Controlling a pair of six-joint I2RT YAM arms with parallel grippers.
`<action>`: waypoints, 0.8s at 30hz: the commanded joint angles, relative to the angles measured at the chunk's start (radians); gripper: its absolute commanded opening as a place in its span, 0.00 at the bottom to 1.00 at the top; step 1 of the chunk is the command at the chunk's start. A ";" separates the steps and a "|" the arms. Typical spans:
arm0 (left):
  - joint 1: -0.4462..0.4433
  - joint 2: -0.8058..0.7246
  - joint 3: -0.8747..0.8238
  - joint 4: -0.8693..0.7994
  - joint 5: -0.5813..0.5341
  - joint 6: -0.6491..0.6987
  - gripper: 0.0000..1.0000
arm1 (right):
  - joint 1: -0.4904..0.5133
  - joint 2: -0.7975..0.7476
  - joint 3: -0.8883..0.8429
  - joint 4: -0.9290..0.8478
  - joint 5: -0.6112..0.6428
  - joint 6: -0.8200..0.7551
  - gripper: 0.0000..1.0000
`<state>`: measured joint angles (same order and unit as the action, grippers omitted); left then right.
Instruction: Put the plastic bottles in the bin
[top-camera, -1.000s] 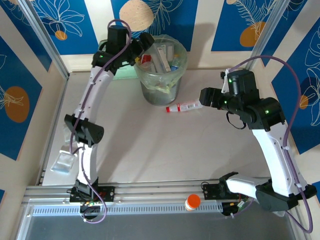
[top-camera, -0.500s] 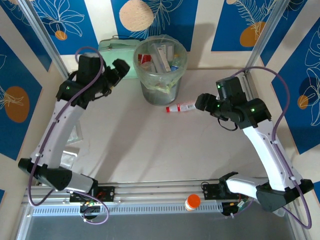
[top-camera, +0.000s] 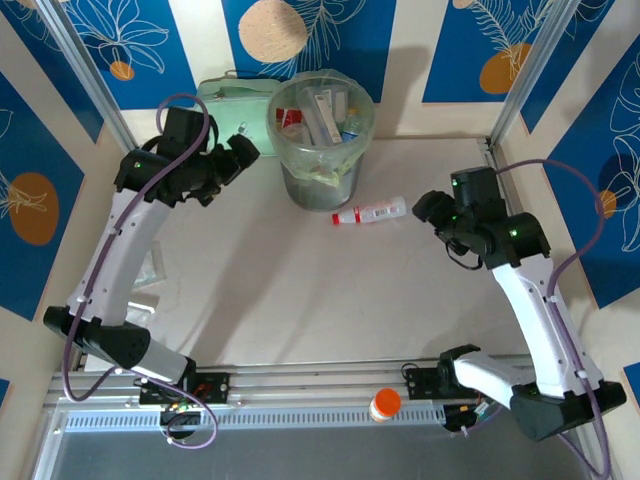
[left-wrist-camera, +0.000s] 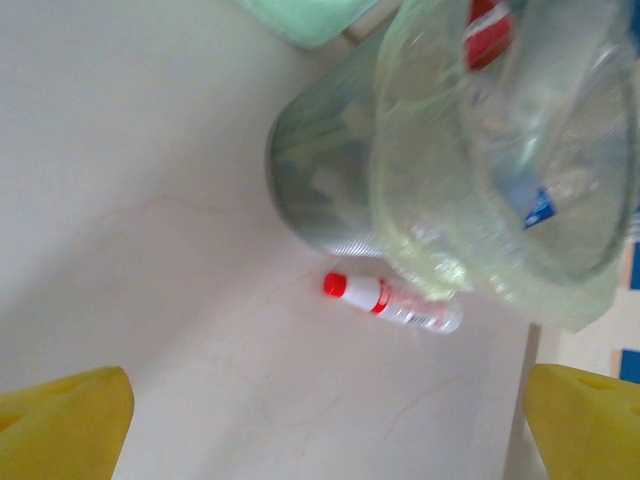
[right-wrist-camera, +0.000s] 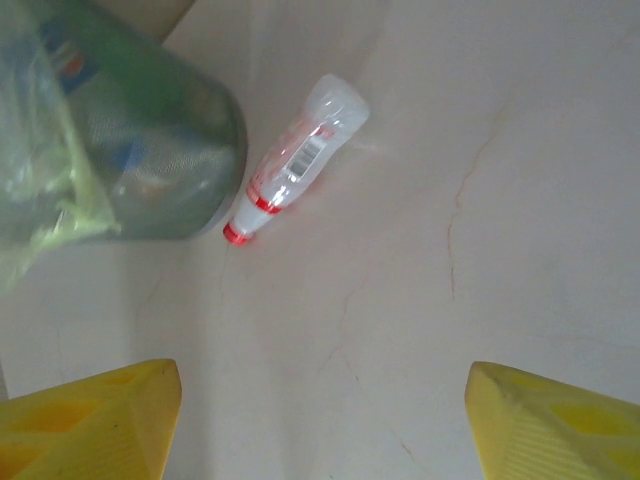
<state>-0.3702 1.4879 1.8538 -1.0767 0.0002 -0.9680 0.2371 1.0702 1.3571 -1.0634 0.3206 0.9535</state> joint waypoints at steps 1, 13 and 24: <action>0.003 -0.051 -0.048 -0.084 0.070 0.001 0.99 | -0.122 0.051 -0.039 0.083 -0.150 0.076 0.75; -0.004 -0.196 -0.238 -0.060 0.173 0.118 0.99 | -0.202 0.508 -0.011 0.356 -0.401 0.324 0.84; -0.003 -0.269 -0.306 -0.027 0.220 0.183 0.99 | -0.137 0.929 0.255 0.344 -0.401 0.519 0.87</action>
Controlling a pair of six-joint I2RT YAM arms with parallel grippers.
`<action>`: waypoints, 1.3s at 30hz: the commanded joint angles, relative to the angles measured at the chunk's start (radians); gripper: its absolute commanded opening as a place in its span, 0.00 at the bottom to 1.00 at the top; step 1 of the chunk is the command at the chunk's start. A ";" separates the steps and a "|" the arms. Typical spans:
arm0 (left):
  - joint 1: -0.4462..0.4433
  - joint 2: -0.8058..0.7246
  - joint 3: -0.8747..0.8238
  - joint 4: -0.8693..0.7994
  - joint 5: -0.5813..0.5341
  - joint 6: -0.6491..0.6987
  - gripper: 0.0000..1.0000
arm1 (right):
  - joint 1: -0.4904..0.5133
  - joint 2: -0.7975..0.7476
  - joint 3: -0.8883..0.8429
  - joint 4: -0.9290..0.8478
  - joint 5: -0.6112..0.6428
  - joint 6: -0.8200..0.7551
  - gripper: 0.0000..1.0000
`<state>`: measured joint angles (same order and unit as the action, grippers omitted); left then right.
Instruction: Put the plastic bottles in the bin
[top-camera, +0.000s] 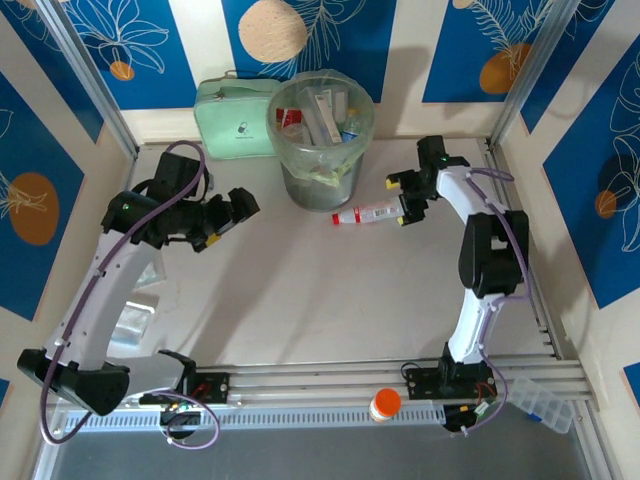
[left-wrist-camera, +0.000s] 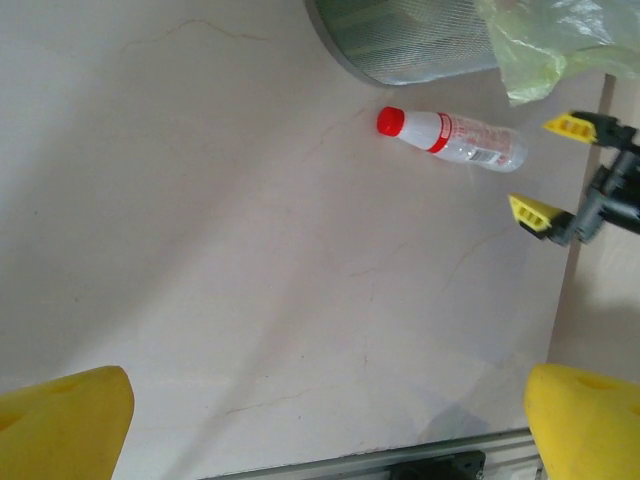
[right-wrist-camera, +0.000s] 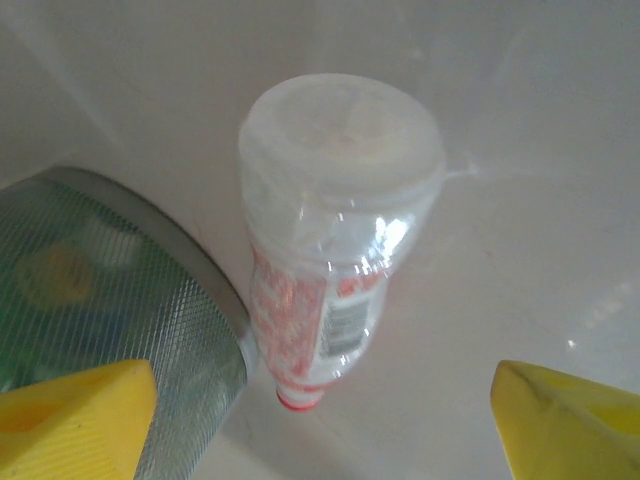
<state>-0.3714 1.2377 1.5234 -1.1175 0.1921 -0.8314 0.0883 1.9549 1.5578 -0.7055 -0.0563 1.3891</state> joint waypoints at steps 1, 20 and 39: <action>0.000 -0.010 0.041 -0.002 0.024 0.060 0.99 | 0.017 0.069 0.084 -0.029 -0.016 0.093 0.87; 0.030 0.055 0.108 -0.088 -0.055 0.147 1.00 | 0.063 0.289 0.232 -0.146 0.047 0.051 0.64; 0.030 0.036 0.114 -0.006 -0.002 0.120 1.00 | 0.015 0.002 0.163 -0.210 0.110 -0.151 0.51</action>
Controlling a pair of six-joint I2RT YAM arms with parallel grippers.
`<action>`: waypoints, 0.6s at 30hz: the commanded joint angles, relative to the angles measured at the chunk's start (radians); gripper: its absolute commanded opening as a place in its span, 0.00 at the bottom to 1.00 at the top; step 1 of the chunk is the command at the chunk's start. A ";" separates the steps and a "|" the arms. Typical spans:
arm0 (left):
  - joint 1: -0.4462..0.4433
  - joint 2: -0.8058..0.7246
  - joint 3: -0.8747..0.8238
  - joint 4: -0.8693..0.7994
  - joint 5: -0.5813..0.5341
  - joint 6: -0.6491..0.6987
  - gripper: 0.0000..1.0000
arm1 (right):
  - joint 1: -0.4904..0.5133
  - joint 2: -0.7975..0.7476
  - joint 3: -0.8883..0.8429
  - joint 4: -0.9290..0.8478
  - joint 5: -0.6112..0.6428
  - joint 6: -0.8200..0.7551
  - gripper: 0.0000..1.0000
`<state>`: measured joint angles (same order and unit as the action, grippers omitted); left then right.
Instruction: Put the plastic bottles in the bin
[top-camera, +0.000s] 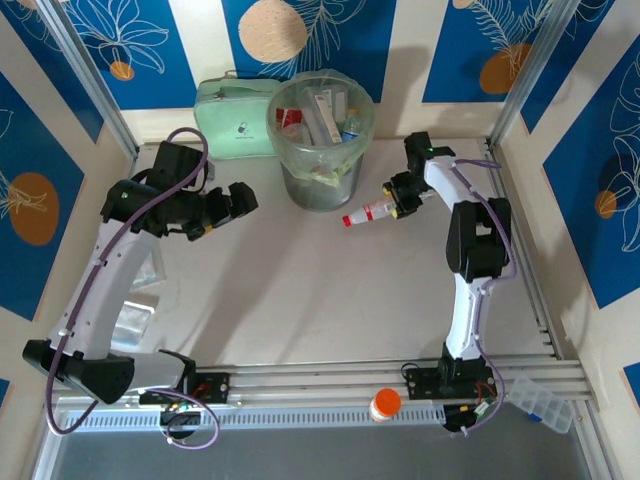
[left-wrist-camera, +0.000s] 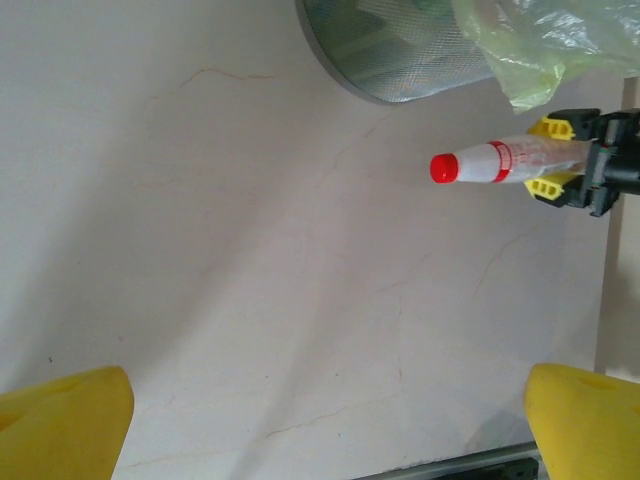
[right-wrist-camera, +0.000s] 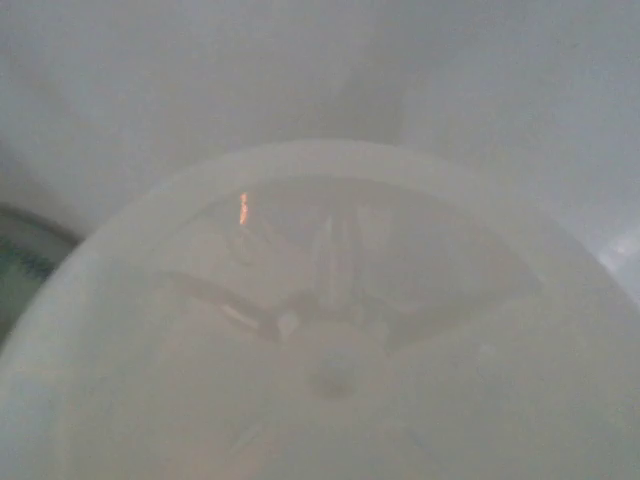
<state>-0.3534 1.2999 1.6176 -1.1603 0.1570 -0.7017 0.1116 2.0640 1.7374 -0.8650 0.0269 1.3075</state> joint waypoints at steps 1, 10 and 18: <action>0.012 -0.028 0.016 0.050 0.042 -0.010 1.00 | -0.009 -0.136 -0.025 -0.059 0.032 -0.091 0.51; 0.013 -0.062 -0.079 0.213 0.102 -0.065 0.98 | -0.056 -0.412 -0.012 -0.118 0.059 -0.264 0.51; 0.013 -0.049 0.047 0.098 -0.049 0.113 0.98 | -0.030 -0.354 0.279 -0.032 -0.096 -0.283 0.50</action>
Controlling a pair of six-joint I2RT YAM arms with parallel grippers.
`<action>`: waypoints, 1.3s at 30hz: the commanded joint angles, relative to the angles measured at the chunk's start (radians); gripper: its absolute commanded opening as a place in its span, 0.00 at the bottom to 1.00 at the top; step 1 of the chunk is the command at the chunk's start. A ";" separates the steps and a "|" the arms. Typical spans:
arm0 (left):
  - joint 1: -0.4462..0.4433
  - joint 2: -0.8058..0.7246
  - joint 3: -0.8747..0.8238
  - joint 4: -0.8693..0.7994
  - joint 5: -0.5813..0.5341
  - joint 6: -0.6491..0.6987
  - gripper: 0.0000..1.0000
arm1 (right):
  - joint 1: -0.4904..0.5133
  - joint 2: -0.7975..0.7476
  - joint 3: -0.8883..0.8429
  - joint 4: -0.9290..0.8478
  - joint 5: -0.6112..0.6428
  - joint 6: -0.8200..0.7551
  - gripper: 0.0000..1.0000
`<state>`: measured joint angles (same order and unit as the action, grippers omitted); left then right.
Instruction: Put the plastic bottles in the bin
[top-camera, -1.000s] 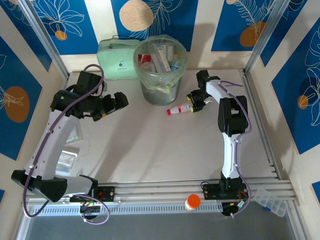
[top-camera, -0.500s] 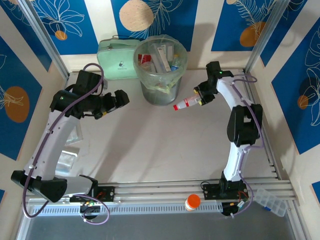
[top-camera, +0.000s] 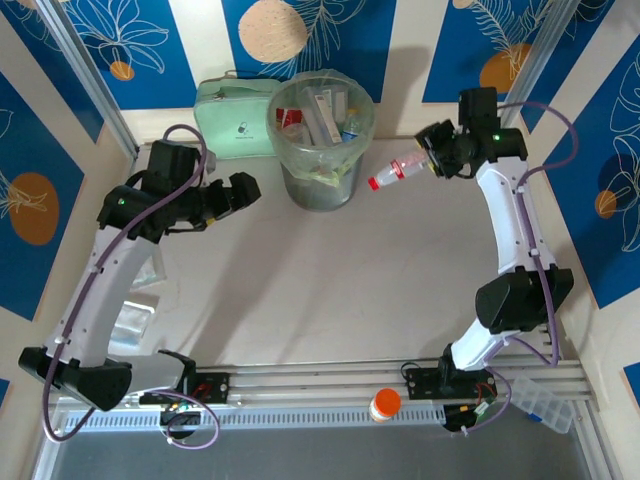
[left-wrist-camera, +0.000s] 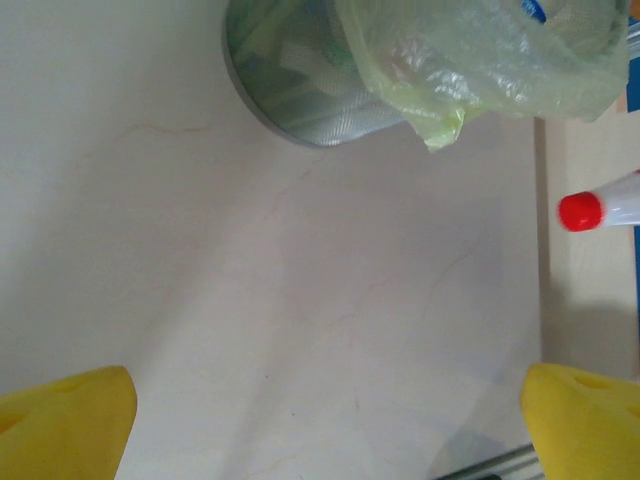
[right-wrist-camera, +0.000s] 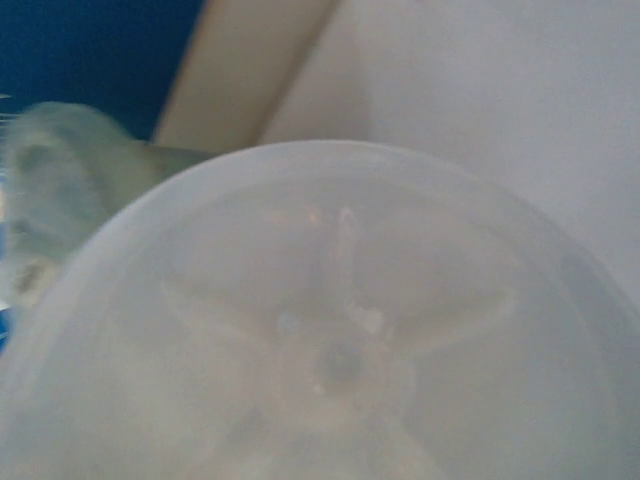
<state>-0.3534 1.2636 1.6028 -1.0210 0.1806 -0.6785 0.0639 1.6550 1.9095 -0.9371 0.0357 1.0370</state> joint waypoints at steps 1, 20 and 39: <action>0.013 -0.018 0.063 -0.040 -0.076 0.091 0.98 | 0.024 0.099 0.177 0.024 -0.134 -0.004 0.49; 0.012 0.001 0.043 -0.043 -0.036 0.083 0.98 | 0.147 0.631 0.812 0.038 -0.324 -0.027 0.51; 0.013 0.046 0.055 -0.030 -0.024 0.084 0.98 | 0.179 0.710 0.879 0.023 -0.391 -0.170 0.62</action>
<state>-0.3534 1.3090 1.6363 -1.0397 0.1387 -0.6003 0.2256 2.3329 2.7396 -0.8940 -0.3229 0.9218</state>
